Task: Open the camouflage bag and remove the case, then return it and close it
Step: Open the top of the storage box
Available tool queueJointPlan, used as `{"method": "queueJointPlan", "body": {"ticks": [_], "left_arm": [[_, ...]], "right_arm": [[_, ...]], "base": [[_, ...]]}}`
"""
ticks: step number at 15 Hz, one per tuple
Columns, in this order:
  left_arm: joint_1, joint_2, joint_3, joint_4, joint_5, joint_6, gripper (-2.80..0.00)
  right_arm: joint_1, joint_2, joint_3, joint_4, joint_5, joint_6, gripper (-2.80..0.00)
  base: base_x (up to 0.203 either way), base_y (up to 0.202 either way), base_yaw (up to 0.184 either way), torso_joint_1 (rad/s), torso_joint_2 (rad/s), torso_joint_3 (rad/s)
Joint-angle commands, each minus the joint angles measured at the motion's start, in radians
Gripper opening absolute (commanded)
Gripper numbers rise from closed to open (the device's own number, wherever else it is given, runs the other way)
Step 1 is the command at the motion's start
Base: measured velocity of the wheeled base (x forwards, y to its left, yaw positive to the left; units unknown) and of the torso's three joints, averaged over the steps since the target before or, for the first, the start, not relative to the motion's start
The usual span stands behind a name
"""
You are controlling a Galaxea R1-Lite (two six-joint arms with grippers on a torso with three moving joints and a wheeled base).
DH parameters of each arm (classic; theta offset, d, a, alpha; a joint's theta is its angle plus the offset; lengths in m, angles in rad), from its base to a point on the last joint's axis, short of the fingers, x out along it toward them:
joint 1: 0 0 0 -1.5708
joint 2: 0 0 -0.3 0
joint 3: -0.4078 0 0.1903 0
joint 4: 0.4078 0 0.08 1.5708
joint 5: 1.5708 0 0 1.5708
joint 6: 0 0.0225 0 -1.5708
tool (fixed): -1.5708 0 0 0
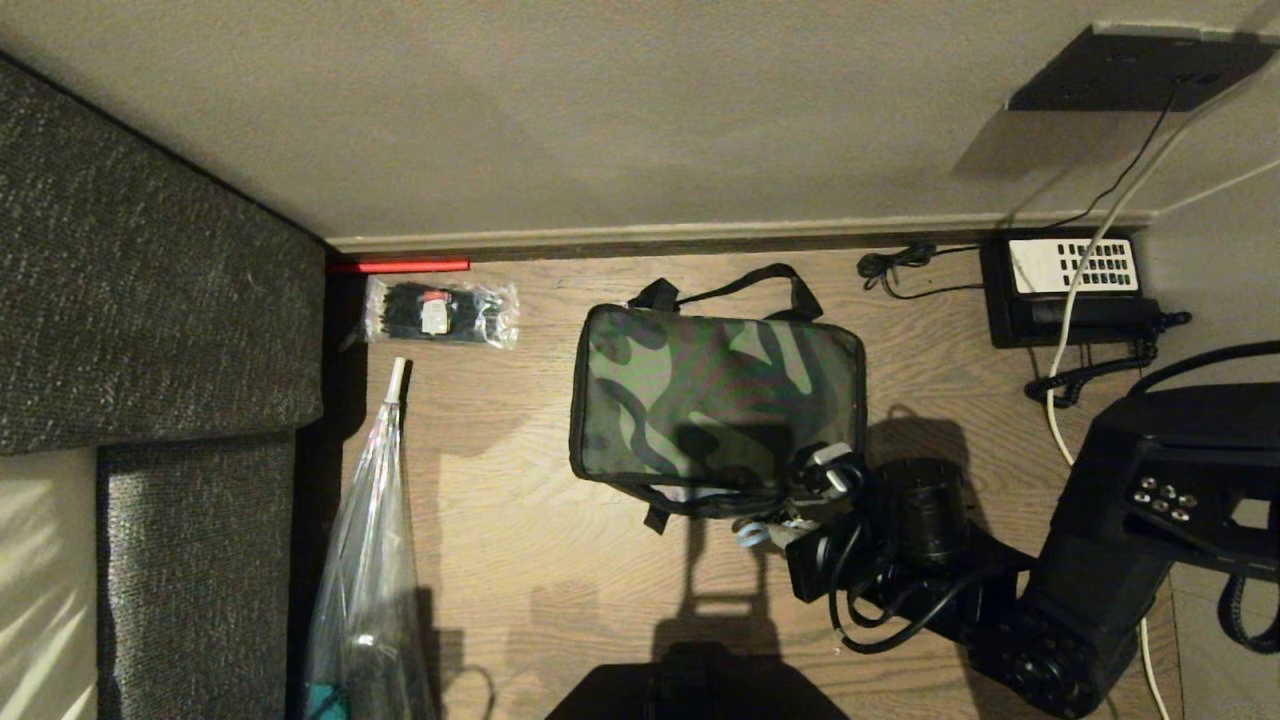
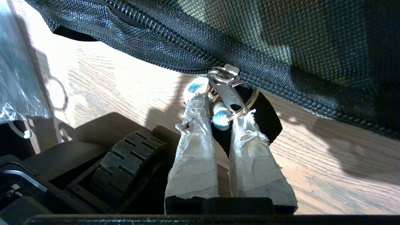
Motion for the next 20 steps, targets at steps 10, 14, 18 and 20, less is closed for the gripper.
{"method": "queueJointPlan", "body": {"ticks": [10, 14, 18, 20], "left_arm": [[0.0, -0.002, 0.003, 0.0, 0.0, -0.001, -2.8], [0.0, -0.002, 0.003, 0.0, 0.0, -0.001, -2.8], [0.0, -0.002, 0.003, 0.0, 0.0, -0.001, -2.8], [0.0, -0.002, 0.003, 0.0, 0.0, -0.001, -2.8]], "right_arm": [[-0.022, -0.019, 0.012, 0.044, -0.009, -0.079, 0.0], [-0.021, -0.073, 0.04, 0.056, 0.001, -0.067, 0.0], [-0.021, -0.073, 0.04, 0.056, 0.001, -0.067, 0.0], [0.0, -0.081, 0.032, 0.103, 0.026, -0.021, 0.0]], "base": [[0.0, 0.0, 0.0, 0.0, 0.0, 0.0], [0.0, 0.0, 0.0, 0.0, 0.0, 0.0], [0.0, 0.0, 0.0, 0.0, 0.0, 0.0], [0.0, 0.0, 0.0, 0.0, 0.0, 0.0]]}}
